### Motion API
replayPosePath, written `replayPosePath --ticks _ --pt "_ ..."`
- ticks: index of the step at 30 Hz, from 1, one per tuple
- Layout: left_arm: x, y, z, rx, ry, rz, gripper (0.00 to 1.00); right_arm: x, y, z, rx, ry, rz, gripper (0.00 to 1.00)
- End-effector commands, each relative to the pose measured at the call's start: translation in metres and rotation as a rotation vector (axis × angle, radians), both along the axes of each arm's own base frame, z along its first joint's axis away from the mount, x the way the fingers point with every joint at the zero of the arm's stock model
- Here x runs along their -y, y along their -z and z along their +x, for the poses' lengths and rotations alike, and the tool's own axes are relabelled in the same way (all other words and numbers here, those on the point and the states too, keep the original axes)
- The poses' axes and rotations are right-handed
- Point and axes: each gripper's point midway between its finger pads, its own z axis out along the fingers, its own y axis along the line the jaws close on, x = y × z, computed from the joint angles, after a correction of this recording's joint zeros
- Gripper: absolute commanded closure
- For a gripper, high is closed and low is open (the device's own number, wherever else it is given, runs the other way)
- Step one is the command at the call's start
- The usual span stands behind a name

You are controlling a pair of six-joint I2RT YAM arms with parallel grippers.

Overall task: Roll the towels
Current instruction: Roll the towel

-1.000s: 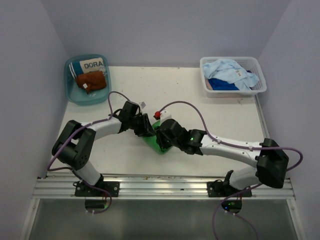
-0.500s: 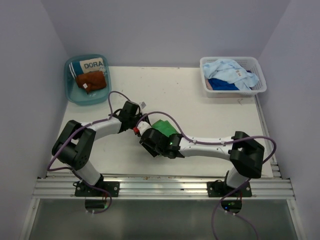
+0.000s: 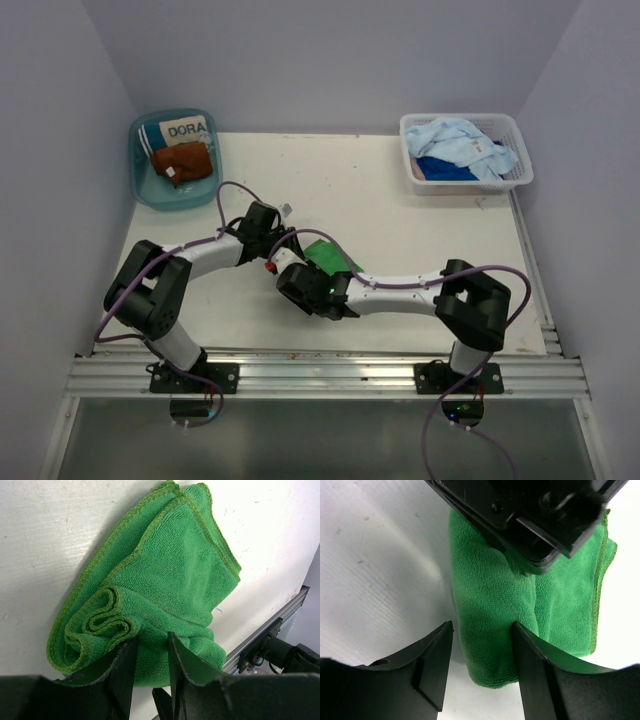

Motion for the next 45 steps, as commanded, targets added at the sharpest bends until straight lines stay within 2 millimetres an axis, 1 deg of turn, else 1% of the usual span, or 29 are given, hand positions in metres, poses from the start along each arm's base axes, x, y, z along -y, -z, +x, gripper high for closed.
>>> replayPosePath --ticks 1,6,9,10,12,13,15,16,17,18,20,21,23,24,25,27,29,30,31,32,33,34,35,37,38,39,40,42,45 --pt "-0.013 0.016 -0.009 -0.035 0.011 0.083 0.65 0.010 0.012 0.009 0.046 0.048 -0.036 0.45" --pt "-0.013 0.013 -0.009 -0.033 0.012 0.082 0.65 0.018 0.033 0.012 0.055 0.097 -0.053 0.46" --pt "-0.013 0.009 -0.008 -0.025 0.009 0.080 0.64 0.021 0.045 0.011 0.044 0.118 -0.047 0.53" --pt "-0.013 0.005 -0.007 -0.020 0.010 0.078 0.62 0.019 0.047 0.011 0.039 0.122 -0.035 0.62" --pt "-0.012 0.000 -0.004 -0.007 0.011 0.073 0.59 0.023 0.053 0.009 0.023 0.141 -0.025 0.72" --pt "-0.011 -0.005 -0.003 -0.003 0.014 0.063 0.53 0.022 0.053 0.009 0.020 0.142 -0.015 0.83" --pt "-0.013 -0.012 0.001 0.011 0.008 0.050 0.45 0.024 0.053 0.008 0.005 0.153 0.007 0.91" --pt "-0.013 -0.017 0.001 0.016 0.010 0.038 0.41 0.023 0.051 0.009 0.003 0.155 0.021 0.98" --pt "-0.014 -0.022 0.004 0.022 0.006 0.028 0.39 0.022 0.051 0.007 -0.010 0.152 0.029 1.00" --pt "-0.018 -0.024 0.006 0.020 -0.003 0.020 0.36 0.023 0.047 0.007 -0.013 0.156 0.046 1.00" --pt "-0.024 -0.034 0.012 0.034 -0.021 0.005 0.35 0.017 0.045 0.003 -0.046 0.141 0.091 1.00" --pt "-0.030 -0.037 0.016 0.038 -0.042 -0.002 0.34 0.014 0.037 0.002 -0.054 0.134 0.133 1.00" --pt "-0.036 -0.046 0.020 0.057 -0.060 -0.012 0.33 0.010 0.031 0.000 -0.078 0.124 0.180 1.00" --pt "-0.042 -0.049 0.023 0.061 -0.081 -0.018 0.26 0.008 0.031 -0.004 -0.106 0.110 0.201 1.00" --pt "-0.046 -0.053 0.024 0.070 -0.090 -0.022 0.21 0.004 0.023 -0.004 -0.113 0.104 0.242 1.00" --pt "-0.054 -0.055 0.025 0.072 -0.108 -0.026 0.11 -0.002 0.018 -0.005 -0.162 0.100 0.304 1.00" --pt "-0.059 -0.057 0.023 0.071 -0.118 -0.024 0.08 -0.005 0.013 -0.006 -0.202 0.115 0.357 1.00" --pt "-0.063 -0.057 0.023 0.070 -0.128 -0.023 0.06 -0.002 0.013 -0.001 -0.220 0.136 0.377 1.00" --pt "-0.065 -0.060 0.021 0.078 -0.130 -0.027 0.04 -0.004 0.014 -0.007 -0.274 0.122 0.404 1.00" --pt "-0.066 -0.059 0.020 0.076 -0.131 -0.027 0.03 -0.009 0.007 -0.004 -0.292 0.138 0.465 1.00" --pt "-0.065 -0.059 0.018 0.075 -0.131 -0.032 0.02 -0.006 0.006 0.001 -0.313 0.157 0.499 1.00" --pt "-0.065 -0.061 0.017 0.081 -0.129 -0.039 0.02 -0.008 0.006 -0.003 -0.359 0.145 0.529 1.00" --pt "-0.065 -0.058 0.012 0.071 -0.129 -0.043 0.02 -0.009 0.004 -0.003 -0.390 0.159 0.560 1.00" --pt "-0.062 -0.058 0.010 0.073 -0.129 -0.065 0.01 -0.007 0.003 0.002 -0.430 0.175 0.611 1.00" --pt "-0.063 -0.052 0.005 0.059 -0.130 -0.069 0.01 -0.009 0.002 -0.004 -0.483 0.171 0.642 1.00" --pt "-0.061 -0.051 0.004 0.049 -0.135 -0.082 0.01 -0.008 -0.001 0.000 -0.492 0.180 0.676 1.00" --pt "-0.058 -0.052 0.005 0.061 -0.130 -0.102 0.01 -0.008 -0.002 0.000 -0.514 0.180 0.695 1.00" --pt "-0.053 -0.048 0.000 0.045 -0.124 -0.112 0.01 -0.005 -0.002 -0.003 -0.589 0.201 0.746 1.00" --pt "-0.045 -0.047 -0.001 0.048 -0.114 -0.119 0.01 -0.007 -0.011 0.000 -0.654 0.209 0.859 1.00"
